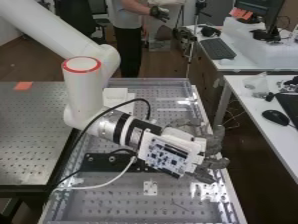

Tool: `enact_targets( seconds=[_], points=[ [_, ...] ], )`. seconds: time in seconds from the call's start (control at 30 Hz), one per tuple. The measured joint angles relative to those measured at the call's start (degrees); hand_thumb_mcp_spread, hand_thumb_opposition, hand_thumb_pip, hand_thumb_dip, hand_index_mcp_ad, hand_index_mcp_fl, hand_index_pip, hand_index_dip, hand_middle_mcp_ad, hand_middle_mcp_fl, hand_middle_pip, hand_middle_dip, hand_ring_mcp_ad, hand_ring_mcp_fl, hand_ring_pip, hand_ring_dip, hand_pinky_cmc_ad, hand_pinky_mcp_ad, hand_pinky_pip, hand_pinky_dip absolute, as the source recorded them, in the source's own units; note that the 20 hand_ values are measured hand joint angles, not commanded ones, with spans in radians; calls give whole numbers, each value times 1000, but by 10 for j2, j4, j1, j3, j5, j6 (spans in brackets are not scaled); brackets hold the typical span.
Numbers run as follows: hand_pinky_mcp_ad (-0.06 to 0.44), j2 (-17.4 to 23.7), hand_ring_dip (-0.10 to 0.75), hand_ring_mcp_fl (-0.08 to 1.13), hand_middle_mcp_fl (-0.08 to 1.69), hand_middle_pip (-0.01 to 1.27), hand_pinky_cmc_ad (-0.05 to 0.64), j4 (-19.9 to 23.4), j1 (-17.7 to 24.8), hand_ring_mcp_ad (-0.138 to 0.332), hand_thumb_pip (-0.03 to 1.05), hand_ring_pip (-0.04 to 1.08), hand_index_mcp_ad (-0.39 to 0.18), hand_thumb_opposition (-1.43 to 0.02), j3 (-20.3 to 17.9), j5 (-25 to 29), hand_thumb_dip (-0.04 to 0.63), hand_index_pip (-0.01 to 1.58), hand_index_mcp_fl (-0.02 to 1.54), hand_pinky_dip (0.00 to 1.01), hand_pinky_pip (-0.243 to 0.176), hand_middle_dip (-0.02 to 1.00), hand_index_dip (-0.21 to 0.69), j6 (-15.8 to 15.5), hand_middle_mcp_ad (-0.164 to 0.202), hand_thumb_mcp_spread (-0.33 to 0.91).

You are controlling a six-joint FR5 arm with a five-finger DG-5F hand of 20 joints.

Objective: Grab the chopstick and place it in the clear container

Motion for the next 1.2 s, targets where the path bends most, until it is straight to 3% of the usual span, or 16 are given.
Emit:
enact_targets(
  seconds=[0.3, 0.73, 0.77, 0.87, 1.07, 1.2],
  points=[
    [311, -4, 459, 382, 824, 262, 353, -5, 1, 37, 508, 108, -239, -824, 6, -1, 340, 639, 607, 176, -33, 747, 251, -3, 35, 581],
    [309, -8, 463, 449, 923, 262, 349, -13, 3, 19, 447, 103, -271, -824, 12, 4, 339, 639, 757, 173, -37, 747, 251, -9, 37, 579],
    [312, -8, 459, 449, 927, 262, 353, -13, 3, 19, 440, 101, -272, -824, 12, 4, 332, 639, 785, 176, -16, 747, 251, -10, 37, 579],
    [309, -9, 478, 443, 955, 262, 353, -15, 4, 23, 429, 99, -269, -829, 14, 8, 325, 637, 796, 173, -17, 747, 251, -12, 35, 604],
    [312, -11, 492, 494, 993, 262, 353, -17, 4, 23, 403, 108, -319, -958, 17, 10, 305, 782, 937, 176, -2, 747, 284, -15, 35, 674],
    [312, -11, 496, 531, 1012, 262, 353, -17, 3, 19, 393, 99, -340, -986, 19, 9, 291, 796, 963, 176, -2, 747, 316, -20, 37, 707]
  ],
)
